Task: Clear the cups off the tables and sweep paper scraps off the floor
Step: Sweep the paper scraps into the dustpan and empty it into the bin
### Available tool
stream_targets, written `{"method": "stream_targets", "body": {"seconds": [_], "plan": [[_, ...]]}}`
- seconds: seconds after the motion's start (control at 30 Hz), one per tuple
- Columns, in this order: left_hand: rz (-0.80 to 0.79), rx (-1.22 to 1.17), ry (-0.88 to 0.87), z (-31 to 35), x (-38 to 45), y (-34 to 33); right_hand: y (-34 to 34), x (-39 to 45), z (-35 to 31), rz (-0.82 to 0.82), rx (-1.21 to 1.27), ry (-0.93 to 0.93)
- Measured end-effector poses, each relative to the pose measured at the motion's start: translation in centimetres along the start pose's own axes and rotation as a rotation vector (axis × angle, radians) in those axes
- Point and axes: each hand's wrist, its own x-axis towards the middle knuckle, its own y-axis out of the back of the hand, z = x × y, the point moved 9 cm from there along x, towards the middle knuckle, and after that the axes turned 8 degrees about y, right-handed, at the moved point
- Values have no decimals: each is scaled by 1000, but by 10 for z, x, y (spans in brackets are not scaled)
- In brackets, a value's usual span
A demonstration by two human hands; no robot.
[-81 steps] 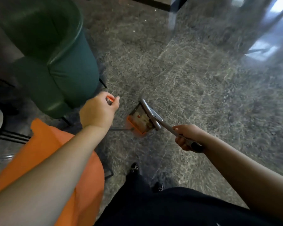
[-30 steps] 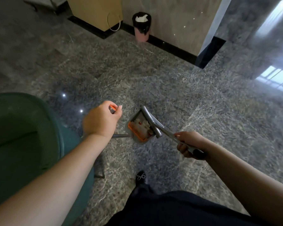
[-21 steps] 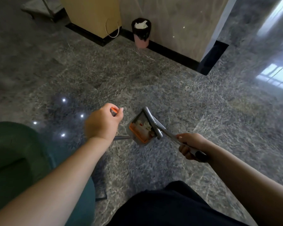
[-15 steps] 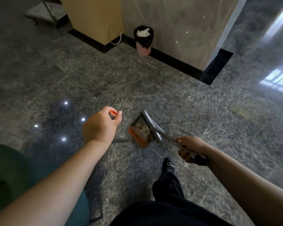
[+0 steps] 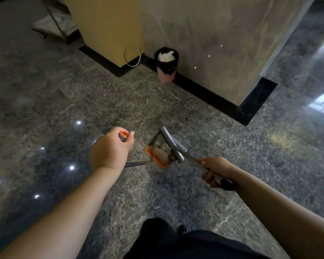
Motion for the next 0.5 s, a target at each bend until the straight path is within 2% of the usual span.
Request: {"method": "stream_targets", "body": {"seconds": [0.5], "plan": [[4,-73,-24,97,256,-80,19,162,-221,12,6,16]]}}
